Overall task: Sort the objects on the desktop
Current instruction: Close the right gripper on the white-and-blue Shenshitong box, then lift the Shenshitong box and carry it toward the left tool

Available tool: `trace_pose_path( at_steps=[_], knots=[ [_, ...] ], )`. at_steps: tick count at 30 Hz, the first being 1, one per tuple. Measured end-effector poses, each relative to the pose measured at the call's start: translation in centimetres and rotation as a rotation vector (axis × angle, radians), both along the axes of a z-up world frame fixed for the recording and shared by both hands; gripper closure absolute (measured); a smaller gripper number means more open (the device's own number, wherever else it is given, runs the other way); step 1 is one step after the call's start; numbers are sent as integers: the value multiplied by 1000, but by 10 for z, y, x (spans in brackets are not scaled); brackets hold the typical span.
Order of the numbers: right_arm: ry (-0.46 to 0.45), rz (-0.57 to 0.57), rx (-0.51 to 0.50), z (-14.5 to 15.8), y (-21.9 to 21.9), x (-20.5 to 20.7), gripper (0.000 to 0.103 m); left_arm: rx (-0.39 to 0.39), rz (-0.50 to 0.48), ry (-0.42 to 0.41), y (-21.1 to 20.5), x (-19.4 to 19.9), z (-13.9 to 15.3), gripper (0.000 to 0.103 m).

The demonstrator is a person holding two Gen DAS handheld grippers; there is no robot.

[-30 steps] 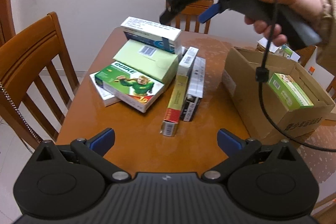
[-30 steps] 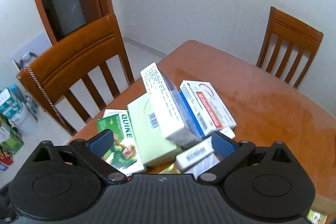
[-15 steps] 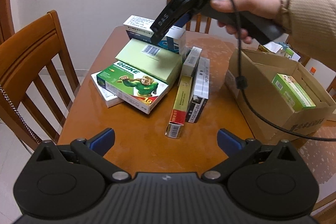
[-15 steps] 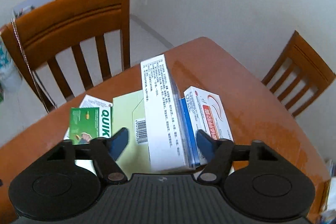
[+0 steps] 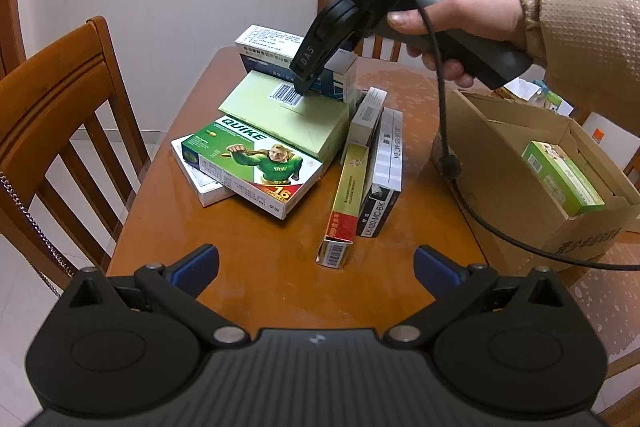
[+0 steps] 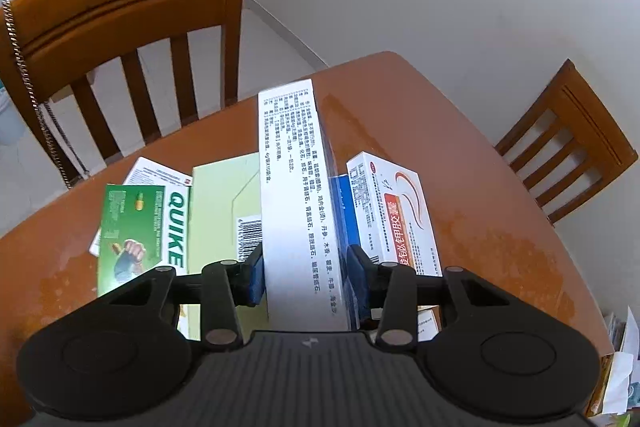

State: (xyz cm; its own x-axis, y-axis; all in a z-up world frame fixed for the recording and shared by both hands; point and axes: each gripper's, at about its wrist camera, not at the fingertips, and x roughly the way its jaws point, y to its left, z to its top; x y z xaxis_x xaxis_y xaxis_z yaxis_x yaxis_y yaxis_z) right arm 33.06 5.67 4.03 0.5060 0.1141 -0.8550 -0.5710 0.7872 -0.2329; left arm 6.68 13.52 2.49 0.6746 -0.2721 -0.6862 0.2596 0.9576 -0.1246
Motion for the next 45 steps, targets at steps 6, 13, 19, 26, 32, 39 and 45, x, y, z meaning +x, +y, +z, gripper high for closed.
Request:
trace_pose_path(
  at_steps=[6, 13, 19, 26, 32, 39, 45],
  knots=[
    [16, -76, 54, 7, -10, 3, 60, 3, 15, 7, 3, 0, -2, 0],
    [83, -176, 216, 37, -42, 5, 61, 8, -2, -6, -1, -1, 2, 0],
    [126, -234, 330, 53, -69, -6, 61, 14, -22, -14, -6, -5, 5, 0],
    [236, -255, 455, 55, -84, -29, 64, 15, -33, -25, -9, -8, 8, 0],
    [370, -290, 611, 45, -93, -41, 64, 17, -35, -33, -9, -11, 11, 0],
    [522, -324, 737, 17, -92, -57, 64, 17, -31, -33, -7, -14, 12, 0],
    [591, -294, 745, 3, -81, -82, 64, 19, -32, -31, -7, -15, 11, 0]
  ],
)
